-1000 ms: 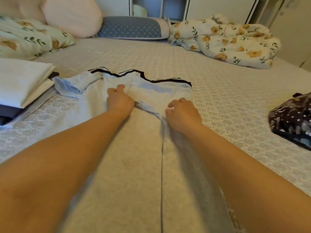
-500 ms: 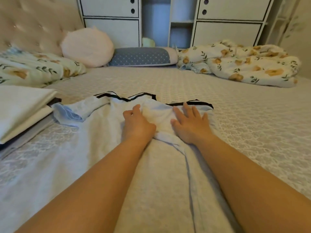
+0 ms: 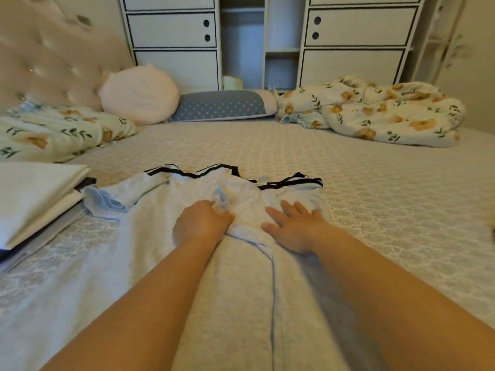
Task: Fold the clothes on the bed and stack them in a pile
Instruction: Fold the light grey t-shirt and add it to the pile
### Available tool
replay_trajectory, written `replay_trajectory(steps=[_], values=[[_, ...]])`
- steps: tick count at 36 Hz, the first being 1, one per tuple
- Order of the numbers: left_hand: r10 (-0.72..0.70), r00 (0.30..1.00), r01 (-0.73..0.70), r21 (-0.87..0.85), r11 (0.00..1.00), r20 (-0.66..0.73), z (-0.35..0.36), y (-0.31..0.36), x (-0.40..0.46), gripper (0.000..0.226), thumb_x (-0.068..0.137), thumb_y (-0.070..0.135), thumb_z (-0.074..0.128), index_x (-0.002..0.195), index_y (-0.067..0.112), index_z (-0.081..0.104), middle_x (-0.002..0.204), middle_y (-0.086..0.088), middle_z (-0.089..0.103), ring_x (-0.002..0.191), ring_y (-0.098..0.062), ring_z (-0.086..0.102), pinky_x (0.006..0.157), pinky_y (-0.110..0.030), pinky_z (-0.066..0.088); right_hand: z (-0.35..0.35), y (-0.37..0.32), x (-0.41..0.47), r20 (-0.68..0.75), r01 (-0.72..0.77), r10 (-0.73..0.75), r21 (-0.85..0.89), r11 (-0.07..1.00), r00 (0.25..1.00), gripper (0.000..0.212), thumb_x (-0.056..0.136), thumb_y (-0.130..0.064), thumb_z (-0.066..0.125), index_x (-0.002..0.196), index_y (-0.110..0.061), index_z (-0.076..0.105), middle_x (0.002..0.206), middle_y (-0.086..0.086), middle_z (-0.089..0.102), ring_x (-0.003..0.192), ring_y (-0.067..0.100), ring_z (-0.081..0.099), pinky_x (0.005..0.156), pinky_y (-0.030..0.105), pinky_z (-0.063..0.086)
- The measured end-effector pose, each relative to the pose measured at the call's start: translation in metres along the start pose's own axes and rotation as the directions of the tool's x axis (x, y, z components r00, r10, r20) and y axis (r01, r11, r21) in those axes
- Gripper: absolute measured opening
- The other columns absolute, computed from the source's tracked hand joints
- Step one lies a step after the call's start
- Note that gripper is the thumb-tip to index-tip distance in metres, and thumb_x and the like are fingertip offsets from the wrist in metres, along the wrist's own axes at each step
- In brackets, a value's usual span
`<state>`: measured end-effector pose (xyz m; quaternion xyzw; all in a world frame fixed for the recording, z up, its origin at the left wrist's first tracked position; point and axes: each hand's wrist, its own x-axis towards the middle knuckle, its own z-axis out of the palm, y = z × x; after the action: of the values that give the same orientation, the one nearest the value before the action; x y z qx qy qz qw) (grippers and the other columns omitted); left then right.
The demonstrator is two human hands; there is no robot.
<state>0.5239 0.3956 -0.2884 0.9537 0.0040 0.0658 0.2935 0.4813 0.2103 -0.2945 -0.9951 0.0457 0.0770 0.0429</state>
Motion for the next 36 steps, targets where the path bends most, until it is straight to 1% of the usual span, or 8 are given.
replay_trajectory(steps=[4,10,16,19,21,24,29,36], values=[[-0.008,0.998,0.007,0.018,1.000,0.056,0.002,0.001,-0.001,0.023,0.078,0.048,0.056,0.085,0.026,0.051,0.091,0.000,0.058,0.080,-0.020,0.050,0.063,-0.030,0.035,0.009,0.009,-0.030,-0.318,0.185,-0.109,0.221,0.957,0.942,0.044,0.098,-0.043,0.038,0.141,-0.032,0.043,0.153,-0.006,0.032,0.139,0.014,0.027,0.110,0.029,0.021],[-0.101,0.977,0.134,-0.176,0.975,0.188,-0.013,0.055,0.011,0.023,0.084,0.017,0.060,0.102,0.003,0.063,0.111,-0.018,0.064,0.100,-0.032,0.062,0.079,-0.033,0.051,0.007,0.023,-0.043,-0.355,0.244,-0.072,0.468,0.850,0.932,0.032,0.096,-0.025,0.049,0.125,-0.026,0.061,0.140,-0.008,0.050,0.130,0.011,0.042,0.102,0.021,0.031],[0.240,0.921,-0.236,-0.050,0.971,0.306,-0.012,0.138,-0.012,0.030,0.097,0.026,0.050,0.108,0.003,0.065,0.107,-0.014,0.064,0.101,-0.028,0.059,0.087,-0.033,0.046,-0.011,0.051,-0.049,-0.510,0.001,0.442,0.656,0.754,0.738,0.037,0.093,-0.016,0.045,0.128,-0.022,0.057,0.130,0.005,0.056,0.117,0.026,0.050,0.090,0.033,0.040],[0.291,0.775,-0.135,-0.303,0.943,0.561,0.005,0.158,-0.028,0.042,0.091,0.055,0.050,0.093,0.015,0.064,0.084,-0.002,0.060,0.077,-0.018,0.055,0.071,-0.030,0.041,-0.017,0.058,-0.053,-0.585,-0.155,0.538,0.577,0.802,0.607,0.037,0.095,-0.019,0.043,0.131,-0.019,0.051,0.129,0.007,0.054,0.116,0.030,0.047,0.084,0.038,0.040],[0.337,0.847,-0.183,-0.369,0.911,0.412,0.018,0.155,-0.022,0.038,0.094,0.049,0.047,0.097,0.017,0.067,0.090,-0.003,0.063,0.082,-0.020,0.058,0.074,-0.030,0.043,-0.020,0.057,-0.051,-0.611,-0.136,0.536,0.577,0.805,0.583,0.036,0.097,-0.020,0.040,0.131,-0.020,0.050,0.131,0.005,0.052,0.117,0.028,0.045,0.086,0.039,0.040],[0.463,0.882,-0.464,-0.013,0.886,0.083,0.049,0.126,-0.013,0.029,0.096,0.036,0.040,0.107,0.026,0.065,0.121,-0.005,0.060,0.115,-0.028,0.053,0.091,-0.037,0.045,-0.024,0.051,-0.043,-0.658,0.039,0.393,0.540,0.841,0.642,0.038,0.097,-0.017,0.037,0.133,-0.020,0.049,0.136,0.002,0.049,0.124,0.023,0.041,0.096,0.035,0.035],[0.466,0.802,-0.573,0.263,0.776,0.374,0.089,0.101,-0.001,0.059,0.098,0.045,0.031,0.152,0.033,0.011,0.161,0.004,-0.006,0.147,-0.022,-0.007,0.113,-0.058,0.007,-0.007,0.045,-0.021,-0.459,0.110,0.040,0.296,0.949,0.888,0.044,0.101,-0.023,0.030,0.144,-0.016,0.036,0.153,0.002,0.028,0.141,0.019,0.024,0.112,0.036,0.024],[0.336,0.845,-0.459,0.243,0.854,0.416,0.093,0.098,0.018,0.055,0.099,0.050,0.018,0.151,0.040,0.003,0.160,-0.002,-0.014,0.146,-0.022,-0.013,0.114,-0.052,-0.004,0.002,0.051,-0.011,-0.200,-0.027,0.052,0.123,0.992,0.978,0.048,0.102,-0.031,0.019,0.147,-0.019,0.027,0.160,0.002,0.006,0.146,0.020,0.003,0.114,0.052,0.012]])
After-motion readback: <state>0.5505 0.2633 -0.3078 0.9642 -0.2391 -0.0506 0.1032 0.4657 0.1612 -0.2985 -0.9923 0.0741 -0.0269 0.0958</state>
